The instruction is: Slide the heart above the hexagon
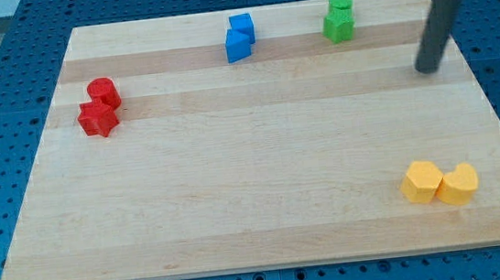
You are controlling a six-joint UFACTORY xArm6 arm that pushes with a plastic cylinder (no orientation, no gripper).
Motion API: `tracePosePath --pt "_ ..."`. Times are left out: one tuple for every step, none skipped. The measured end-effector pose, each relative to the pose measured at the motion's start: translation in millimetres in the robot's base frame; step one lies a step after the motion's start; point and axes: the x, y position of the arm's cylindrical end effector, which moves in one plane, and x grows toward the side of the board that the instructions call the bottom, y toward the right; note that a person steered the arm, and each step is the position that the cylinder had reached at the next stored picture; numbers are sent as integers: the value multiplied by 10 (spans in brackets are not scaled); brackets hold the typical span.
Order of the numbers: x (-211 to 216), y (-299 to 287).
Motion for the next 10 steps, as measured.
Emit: tracePosePath --pt "780 11" --pt "1069 362" --pt "1484 232" --pt "1963 188" --pt "2078 103" --pt "2078 40" --pt "2074 -145" --pt "1978 -235" --pt "1693 -275" --pt "1471 -278"
